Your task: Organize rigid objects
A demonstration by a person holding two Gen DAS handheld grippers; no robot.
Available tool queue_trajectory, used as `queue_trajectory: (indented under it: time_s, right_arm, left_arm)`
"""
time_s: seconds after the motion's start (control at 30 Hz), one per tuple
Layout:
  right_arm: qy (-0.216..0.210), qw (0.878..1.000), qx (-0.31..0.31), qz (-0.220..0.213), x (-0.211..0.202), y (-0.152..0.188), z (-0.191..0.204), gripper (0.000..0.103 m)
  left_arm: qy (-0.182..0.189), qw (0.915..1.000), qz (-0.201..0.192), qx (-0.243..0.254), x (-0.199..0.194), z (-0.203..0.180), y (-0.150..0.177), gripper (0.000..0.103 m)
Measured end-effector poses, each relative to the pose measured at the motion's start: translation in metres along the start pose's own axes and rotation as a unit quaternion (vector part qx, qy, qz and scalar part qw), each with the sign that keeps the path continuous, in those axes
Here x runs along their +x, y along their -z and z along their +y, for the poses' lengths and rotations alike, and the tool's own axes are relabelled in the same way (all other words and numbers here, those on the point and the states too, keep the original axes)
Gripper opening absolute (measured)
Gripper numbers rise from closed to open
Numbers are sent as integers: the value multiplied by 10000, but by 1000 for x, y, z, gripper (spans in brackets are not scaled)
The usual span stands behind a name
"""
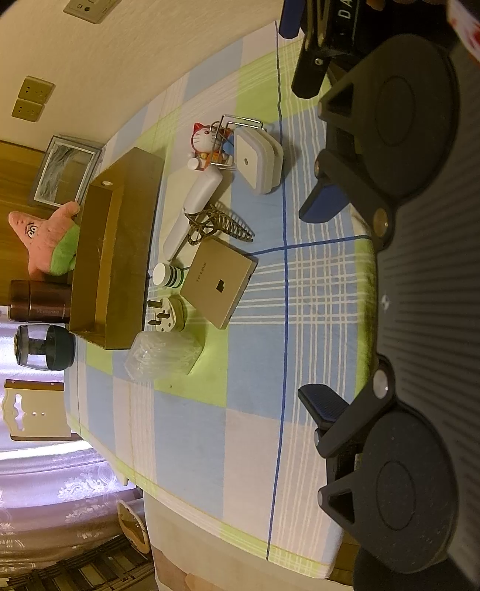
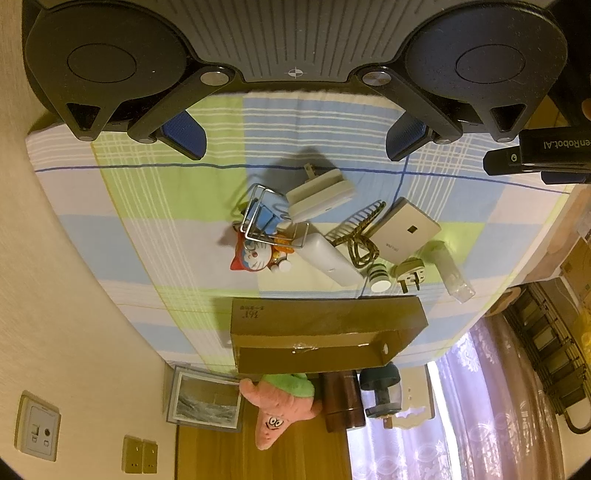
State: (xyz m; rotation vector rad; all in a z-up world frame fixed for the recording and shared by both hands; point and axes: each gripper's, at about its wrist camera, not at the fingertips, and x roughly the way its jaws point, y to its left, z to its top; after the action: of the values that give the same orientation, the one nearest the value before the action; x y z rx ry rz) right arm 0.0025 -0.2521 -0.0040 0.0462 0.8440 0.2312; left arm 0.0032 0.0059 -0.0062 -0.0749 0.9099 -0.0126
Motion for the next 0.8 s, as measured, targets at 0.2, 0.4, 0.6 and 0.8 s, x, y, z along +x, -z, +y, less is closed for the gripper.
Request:
queue_trajectory:
  time_s: [0.2, 0.4, 0.6, 0.8]
  right_arm:
    - [-16, 10000, 15, 31, 4, 0, 0, 101]
    - [-68, 10000, 23, 27, 13, 1, -1, 101]
    - [-132, 9999, -22, -7, 20, 3, -1, 101]
    - [-236, 9996, -111, -114, 29, 1, -1, 101]
  left_arm:
    - [15, 10000, 18, 11, 4, 1, -3, 92]
    - [21, 10000, 63, 8, 12, 5, -3, 92]
    - [145, 9998, 109, 1, 22, 10, -4, 92]
    - [223, 9996, 132, 82, 34, 14, -7, 92]
